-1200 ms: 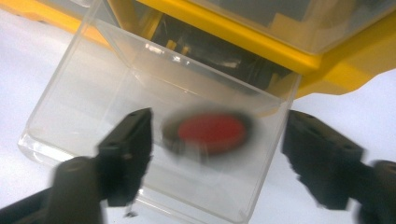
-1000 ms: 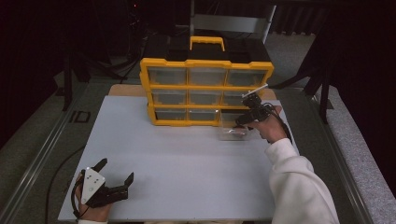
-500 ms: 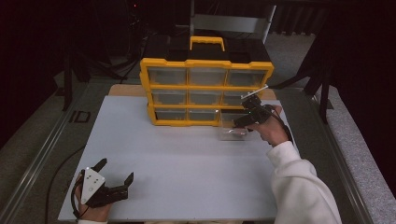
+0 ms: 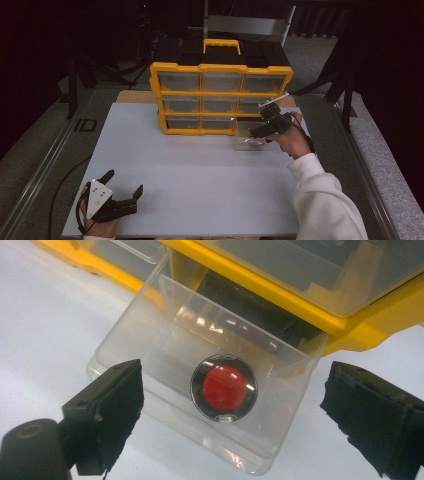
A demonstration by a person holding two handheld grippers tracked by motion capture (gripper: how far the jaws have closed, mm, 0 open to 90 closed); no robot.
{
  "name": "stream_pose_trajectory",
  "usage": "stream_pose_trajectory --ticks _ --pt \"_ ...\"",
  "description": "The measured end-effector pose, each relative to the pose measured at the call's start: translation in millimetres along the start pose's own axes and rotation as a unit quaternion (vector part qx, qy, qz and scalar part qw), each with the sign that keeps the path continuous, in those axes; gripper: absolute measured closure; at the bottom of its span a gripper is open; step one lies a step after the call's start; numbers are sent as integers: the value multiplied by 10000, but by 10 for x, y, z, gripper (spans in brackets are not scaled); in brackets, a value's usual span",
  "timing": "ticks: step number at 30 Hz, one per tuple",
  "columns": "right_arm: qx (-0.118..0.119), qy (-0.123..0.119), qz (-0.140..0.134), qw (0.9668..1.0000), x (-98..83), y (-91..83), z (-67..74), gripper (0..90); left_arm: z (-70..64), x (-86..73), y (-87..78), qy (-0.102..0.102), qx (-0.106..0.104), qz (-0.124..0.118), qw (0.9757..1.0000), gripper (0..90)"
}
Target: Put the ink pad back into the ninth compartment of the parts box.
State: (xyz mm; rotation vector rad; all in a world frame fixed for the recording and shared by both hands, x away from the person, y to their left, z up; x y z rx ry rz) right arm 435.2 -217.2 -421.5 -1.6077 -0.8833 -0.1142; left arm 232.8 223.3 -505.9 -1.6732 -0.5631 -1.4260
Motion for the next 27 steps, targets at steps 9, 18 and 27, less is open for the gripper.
stream_pose_trajectory --ticks 9,18,27 --pt "72 -57 -109 9999 -6 -45 23 90 3 -3 5 -10 3 4 10000 0" --pt "212 -249 -165 9993 -17 -60 72 90 11 -5 5 -23 6 1 10000 0" --pt "230 -498 -241 9982 -21 -106 119 90 10 -6 6 -21 6 5 10000 0"
Point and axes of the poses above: each handheld gripper's, and its own axes: y roughly forward along the jaws, x roughly out of its top, z roughly to its left, the point moved 4 cm from there along y, roughly forward along the jaws, and after that the axes turned 11 degrees about -x, right-handed, at the moved point
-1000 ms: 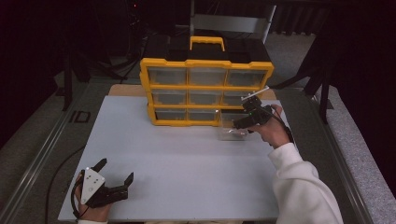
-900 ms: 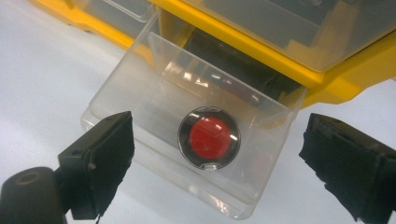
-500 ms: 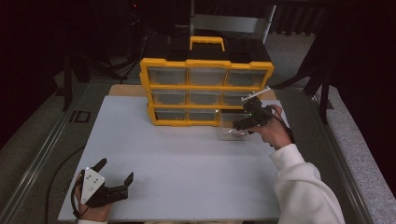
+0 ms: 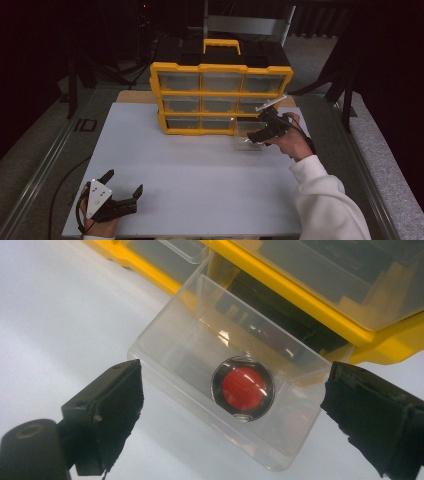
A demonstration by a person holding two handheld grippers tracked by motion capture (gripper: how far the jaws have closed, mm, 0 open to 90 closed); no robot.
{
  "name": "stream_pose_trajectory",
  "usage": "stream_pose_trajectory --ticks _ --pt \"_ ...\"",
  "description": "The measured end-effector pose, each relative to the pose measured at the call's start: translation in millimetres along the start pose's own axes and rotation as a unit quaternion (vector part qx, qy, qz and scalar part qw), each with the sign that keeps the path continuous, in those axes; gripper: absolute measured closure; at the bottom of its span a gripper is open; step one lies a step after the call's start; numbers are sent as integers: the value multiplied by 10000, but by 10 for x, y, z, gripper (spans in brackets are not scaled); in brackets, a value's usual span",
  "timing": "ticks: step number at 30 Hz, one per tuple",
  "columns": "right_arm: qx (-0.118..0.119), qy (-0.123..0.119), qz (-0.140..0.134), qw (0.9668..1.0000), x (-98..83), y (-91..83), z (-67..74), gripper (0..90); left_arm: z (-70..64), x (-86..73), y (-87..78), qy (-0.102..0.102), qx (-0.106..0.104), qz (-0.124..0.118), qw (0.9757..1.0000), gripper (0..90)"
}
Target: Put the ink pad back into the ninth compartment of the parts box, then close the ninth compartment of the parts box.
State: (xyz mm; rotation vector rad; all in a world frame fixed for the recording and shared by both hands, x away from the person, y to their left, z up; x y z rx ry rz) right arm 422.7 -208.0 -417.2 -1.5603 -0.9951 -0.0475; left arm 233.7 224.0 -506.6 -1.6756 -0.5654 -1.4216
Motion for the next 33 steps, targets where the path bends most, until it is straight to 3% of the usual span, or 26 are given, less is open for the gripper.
stream_pose_trajectory --ticks 23,33 --pt "-12 -242 -3 9997 -64 -34 77 96 -2 -1 -13 -7 20 -7 10000 0" --pt "-107 -256 -157 9995 -127 -126 101 218 -6 0 -16 14 17 2 10000 0"
Point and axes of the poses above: each handheld gripper's, and its own axes: y roughly forward along the jaws, x roughly out of its top, z roughly to its left, the point moved 4 cm from there along y, roughly forward along the jaws, and after that the axes turned 11 degrees about -x, right-handed, at the moved point
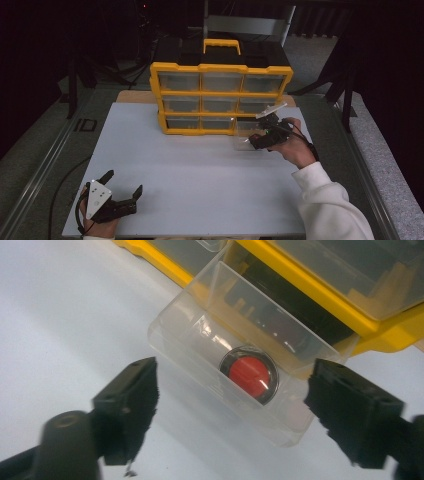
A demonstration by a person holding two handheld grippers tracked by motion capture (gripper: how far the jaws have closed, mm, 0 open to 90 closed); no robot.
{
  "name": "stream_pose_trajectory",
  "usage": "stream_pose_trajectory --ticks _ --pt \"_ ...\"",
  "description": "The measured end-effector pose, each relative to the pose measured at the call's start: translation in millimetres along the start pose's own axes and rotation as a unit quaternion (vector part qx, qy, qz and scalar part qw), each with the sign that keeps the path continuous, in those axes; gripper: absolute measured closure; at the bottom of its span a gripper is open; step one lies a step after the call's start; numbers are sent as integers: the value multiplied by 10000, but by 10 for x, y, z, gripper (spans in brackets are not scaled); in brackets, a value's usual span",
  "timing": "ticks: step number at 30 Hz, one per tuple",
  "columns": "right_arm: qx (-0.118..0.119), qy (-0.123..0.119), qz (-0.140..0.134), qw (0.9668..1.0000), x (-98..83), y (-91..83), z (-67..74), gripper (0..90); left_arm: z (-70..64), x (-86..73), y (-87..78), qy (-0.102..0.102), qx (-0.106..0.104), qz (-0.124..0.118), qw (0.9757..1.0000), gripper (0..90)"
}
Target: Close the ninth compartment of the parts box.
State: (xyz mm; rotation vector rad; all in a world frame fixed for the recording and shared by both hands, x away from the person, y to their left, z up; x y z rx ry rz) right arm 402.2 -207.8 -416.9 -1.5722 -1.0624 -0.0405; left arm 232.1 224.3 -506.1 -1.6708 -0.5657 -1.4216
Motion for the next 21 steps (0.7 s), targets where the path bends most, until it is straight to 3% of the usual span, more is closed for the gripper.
stream_pose_trajectory --ticks 2,14,17,18,20,21 --pt "-25 60 -63 10000 -23 -23 -2 317 0 0 -2 -11 0 -5 10000 0" --pt "57 102 19 9999 -163 -10 42 576 -10 0 5 3 -8 3 10000 0" --pt "56 127 -98 9999 -186 -21 36 733 -11 1 5 4 -6 4 10000 0" --pt "56 127 -98 9999 -186 -21 36 733 -11 1 5 4 -6 4 10000 0" --pt "-59 63 -223 9997 -211 -27 34 881 -11 0 5 5 -7 5 10000 0" --pt "-91 72 -230 9997 -219 -23 33 898 -11 0 5 7 -6 10 10000 0"
Point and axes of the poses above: each handheld gripper's, and its own axes: y roughly forward along the jaws, x roughly out of its top, z roughly to its left, the point moved 4 cm from there along y, roughly forward along the jaws, and after that the axes turned 11 degrees about -x, right-handed, at the moved point
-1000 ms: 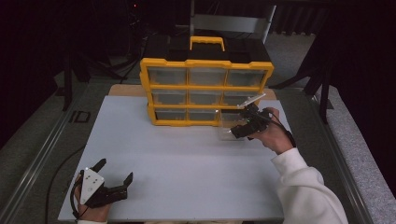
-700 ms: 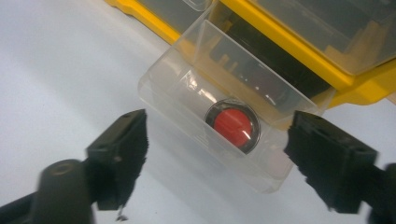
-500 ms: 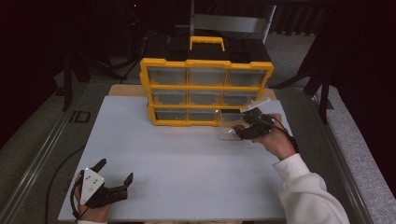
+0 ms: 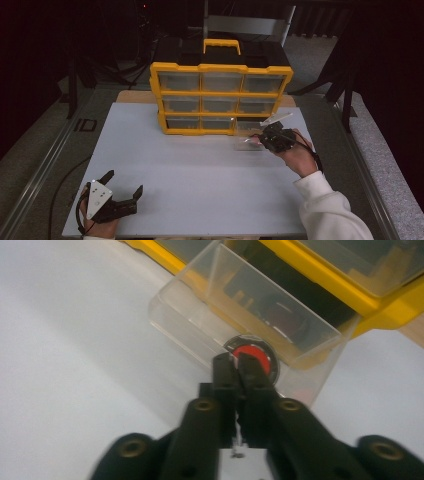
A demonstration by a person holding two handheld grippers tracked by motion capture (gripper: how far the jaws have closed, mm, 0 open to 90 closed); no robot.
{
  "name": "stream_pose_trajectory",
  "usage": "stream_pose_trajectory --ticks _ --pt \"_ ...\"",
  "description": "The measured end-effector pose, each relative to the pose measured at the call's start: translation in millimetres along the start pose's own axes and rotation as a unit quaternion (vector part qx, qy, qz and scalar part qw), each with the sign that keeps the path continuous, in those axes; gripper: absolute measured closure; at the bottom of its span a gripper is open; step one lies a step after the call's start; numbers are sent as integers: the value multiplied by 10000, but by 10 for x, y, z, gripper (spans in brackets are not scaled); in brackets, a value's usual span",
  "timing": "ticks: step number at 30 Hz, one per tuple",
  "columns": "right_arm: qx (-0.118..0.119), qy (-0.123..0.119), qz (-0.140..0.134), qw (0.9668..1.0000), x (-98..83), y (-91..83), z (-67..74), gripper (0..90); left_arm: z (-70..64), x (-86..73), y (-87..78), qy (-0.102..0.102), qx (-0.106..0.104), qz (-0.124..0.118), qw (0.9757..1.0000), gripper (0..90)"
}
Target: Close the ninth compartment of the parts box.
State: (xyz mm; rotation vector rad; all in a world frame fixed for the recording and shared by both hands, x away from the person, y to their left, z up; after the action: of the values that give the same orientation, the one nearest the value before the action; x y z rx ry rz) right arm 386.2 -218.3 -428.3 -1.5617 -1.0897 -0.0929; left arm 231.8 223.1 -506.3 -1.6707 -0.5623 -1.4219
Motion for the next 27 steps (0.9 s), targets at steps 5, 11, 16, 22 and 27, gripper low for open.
stream_pose_trajectory --ticks 5,11,16,22,27 --pt "-61 -1 -63 10000 -28 8 -2 900 -3 0 1 8 -10 5 10000 0" --pt "-27 3 -100 9999 -106 27 23 900 0 0 -5 -1 -1 -3 10000 0" --pt "19 -40 -187 9998 -170 55 62 900 -2 0 -2 1 3 3 10000 0" --pt "-19 -83 -189 9998 -206 104 117 900 -2 1 -3 4 10 -3 10000 0" --pt "-4 -154 -111 9998 -230 165 164 900 1 1 -7 -4 14 -7 10000 0"
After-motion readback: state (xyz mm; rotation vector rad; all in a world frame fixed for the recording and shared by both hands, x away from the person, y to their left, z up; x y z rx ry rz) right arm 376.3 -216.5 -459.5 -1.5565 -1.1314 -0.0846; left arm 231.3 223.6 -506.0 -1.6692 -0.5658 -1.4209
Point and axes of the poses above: each handheld gripper's, and its own axes: y roughly forward along the jaws, x roughly out of its top, z roughly to its left, the point moved 4 cm from there along y, roughly forward along the jaws, and after that the axes turned 11 degrees about -x, right-handed, at the moved point
